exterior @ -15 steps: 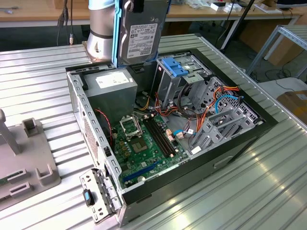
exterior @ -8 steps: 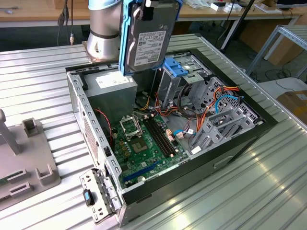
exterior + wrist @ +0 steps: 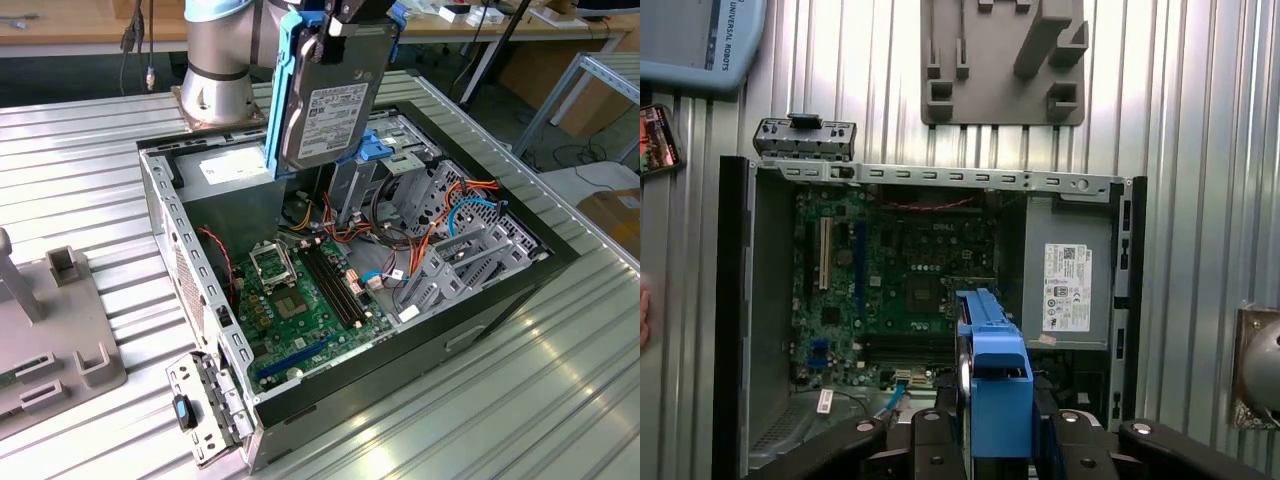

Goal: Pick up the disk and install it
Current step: 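Pick up the disk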

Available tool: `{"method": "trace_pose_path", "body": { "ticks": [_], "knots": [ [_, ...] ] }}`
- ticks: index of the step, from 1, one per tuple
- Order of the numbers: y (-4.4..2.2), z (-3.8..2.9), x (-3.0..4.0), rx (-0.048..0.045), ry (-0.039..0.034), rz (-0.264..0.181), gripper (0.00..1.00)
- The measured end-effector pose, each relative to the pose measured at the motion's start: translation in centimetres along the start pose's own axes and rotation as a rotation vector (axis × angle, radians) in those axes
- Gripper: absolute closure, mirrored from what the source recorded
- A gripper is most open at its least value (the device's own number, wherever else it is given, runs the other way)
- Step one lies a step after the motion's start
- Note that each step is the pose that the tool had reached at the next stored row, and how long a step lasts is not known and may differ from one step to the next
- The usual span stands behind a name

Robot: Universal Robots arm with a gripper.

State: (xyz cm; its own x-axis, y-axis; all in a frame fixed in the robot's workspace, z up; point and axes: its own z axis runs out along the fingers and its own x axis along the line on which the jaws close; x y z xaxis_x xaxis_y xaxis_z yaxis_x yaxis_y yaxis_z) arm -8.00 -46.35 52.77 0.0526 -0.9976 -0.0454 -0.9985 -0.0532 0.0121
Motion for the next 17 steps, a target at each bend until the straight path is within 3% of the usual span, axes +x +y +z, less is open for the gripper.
{"method": "trace_pose_path", "body": {
  "ticks": [2,4,9,12,17],
  "knots": [
    [-0.02,-0.01,0.64,0.0001,-0.0001,0.000,0.64],
    [-0.06,-0.06,1.92,0.0001,-0.0001,0.000,0.64],
    [-0.10,-0.10,3.24,0.0001,0.0000,0.000,0.64],
    [-0.10,-0.12,3.73,0.0000,0.0006,0.000,0.64],
    [-0.10,-0.13,3.82,0.0000,0.0006,0.000,0.64]
  ]
}}
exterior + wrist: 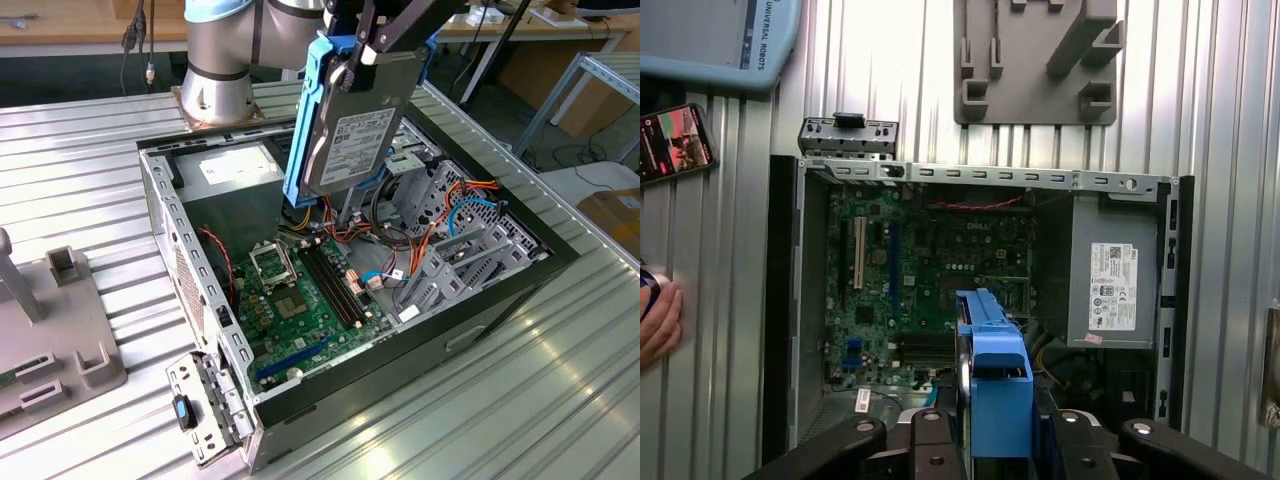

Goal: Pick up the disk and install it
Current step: 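Pick up the disk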

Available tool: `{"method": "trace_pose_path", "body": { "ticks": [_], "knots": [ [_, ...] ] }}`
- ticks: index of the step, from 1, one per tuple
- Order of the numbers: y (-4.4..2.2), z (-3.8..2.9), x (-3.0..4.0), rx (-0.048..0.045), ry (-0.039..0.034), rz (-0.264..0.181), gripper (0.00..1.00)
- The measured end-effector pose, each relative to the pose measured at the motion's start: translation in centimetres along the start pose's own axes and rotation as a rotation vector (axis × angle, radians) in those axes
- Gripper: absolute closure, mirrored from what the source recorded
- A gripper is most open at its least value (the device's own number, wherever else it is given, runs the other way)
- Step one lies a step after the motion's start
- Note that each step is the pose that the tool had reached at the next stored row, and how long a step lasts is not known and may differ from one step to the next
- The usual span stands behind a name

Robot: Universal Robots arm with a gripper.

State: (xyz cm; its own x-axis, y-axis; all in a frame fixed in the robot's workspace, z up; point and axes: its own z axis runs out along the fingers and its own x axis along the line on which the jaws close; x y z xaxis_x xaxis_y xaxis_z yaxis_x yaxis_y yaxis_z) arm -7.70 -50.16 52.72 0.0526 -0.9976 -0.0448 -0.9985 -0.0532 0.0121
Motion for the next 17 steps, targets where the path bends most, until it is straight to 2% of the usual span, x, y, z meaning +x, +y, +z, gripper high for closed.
{"method": "trace_pose_path", "body": {
  "ticks": [17],
  "knots": [
    [-0.03,-0.02,0.44,0.0000,0.0000,0.000,0.64]
  ]
}}
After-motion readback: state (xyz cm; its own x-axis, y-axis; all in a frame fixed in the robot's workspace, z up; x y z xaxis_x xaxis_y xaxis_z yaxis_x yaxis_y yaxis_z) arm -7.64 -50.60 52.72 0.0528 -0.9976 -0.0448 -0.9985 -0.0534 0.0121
